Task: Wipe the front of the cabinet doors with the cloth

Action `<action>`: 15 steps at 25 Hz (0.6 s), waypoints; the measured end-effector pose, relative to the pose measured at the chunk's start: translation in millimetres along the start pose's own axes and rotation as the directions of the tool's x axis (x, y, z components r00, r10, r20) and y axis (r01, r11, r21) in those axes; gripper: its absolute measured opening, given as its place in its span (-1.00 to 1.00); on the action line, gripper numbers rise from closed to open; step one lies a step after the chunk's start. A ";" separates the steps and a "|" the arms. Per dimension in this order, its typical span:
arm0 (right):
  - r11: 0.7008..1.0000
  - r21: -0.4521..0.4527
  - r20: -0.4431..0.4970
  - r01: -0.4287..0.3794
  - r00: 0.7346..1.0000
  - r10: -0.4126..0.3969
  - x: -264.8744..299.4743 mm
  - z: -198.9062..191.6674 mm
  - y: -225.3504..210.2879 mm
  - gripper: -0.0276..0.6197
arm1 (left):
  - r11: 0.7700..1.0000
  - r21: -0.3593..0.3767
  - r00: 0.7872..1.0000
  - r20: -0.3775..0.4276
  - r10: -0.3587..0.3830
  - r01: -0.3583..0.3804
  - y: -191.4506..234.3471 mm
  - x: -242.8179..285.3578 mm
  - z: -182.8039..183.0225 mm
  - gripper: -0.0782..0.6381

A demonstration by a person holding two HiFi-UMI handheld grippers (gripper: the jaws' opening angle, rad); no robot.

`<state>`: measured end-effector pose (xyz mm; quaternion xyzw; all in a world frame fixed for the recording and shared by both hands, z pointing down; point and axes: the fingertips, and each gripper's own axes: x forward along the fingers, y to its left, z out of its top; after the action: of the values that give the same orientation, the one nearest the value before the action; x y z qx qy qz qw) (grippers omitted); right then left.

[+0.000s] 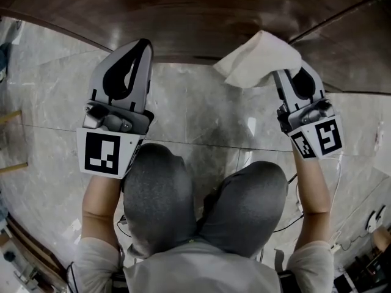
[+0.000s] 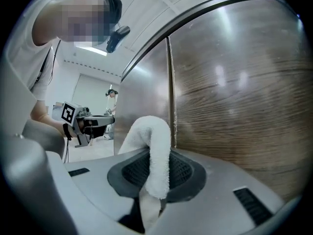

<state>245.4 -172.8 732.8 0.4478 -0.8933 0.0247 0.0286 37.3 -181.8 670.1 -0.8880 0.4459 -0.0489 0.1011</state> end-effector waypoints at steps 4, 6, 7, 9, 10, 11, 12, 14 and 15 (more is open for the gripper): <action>0.999 0.005 0.016 0.041 0.999 -0.041 -4.1 14.0 -0.5 -0.67 | 1.000 0.006 1.000 0.003 -0.012 0.012 9.1 -3.6 1.2 -0.73; 0.998 -0.004 0.024 0.063 0.998 -0.063 -7.7 22.8 -2.3 -0.67 | 1.000 0.008 1.000 0.019 -0.012 0.012 13.6 -3.9 7.3 -0.73; 0.997 -0.012 0.028 0.073 0.997 -0.073 -9.3 27.3 -2.8 -0.67 | 1.000 0.007 1.000 0.024 -0.012 0.012 16.0 -4.2 9.9 -0.73; 0.996 -0.025 0.031 0.087 0.996 -0.086 -10.4 33.9 -0.5 -0.67 | 1.000 0.001 0.999 0.031 -0.010 0.010 22.4 -6.2 12.4 -0.73; 0.995 -0.031 0.030 0.090 0.996 -0.089 -10.2 35.7 2.0 -0.67 | 1.000 -0.003 0.999 0.034 -0.008 0.008 26.6 -8.0 12.6 -0.73; 0.995 -0.037 0.028 0.093 0.995 -0.092 -10.0 37.1 4.8 -0.67 | 1.000 -0.006 0.999 0.037 -0.006 0.006 31.0 -10.0 12.7 -0.73; 0.994 -0.041 0.025 0.097 0.995 -0.096 -10.0 38.6 7.5 -0.67 | 1.000 -0.006 0.999 0.040 -0.005 0.005 35.6 -12.2 13.2 -0.73; 0.993 -0.043 0.020 0.107 0.994 -0.106 -9.6 42.9 10.7 -0.67 | 1.000 -0.002 0.999 0.050 -0.005 0.005 45.5 -16.2 15.2 -0.73; 0.993 -0.041 0.018 0.111 0.994 -0.110 -8.5 46.0 11.2 -0.67 | 1.000 0.000 0.998 0.059 -0.004 0.004 50.6 -17.9 16.9 -0.73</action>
<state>240.1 -162.5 686.0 0.4959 -0.8678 0.0008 0.0322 -10.0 -194.6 642.3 -0.8900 0.4410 -0.0228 0.1140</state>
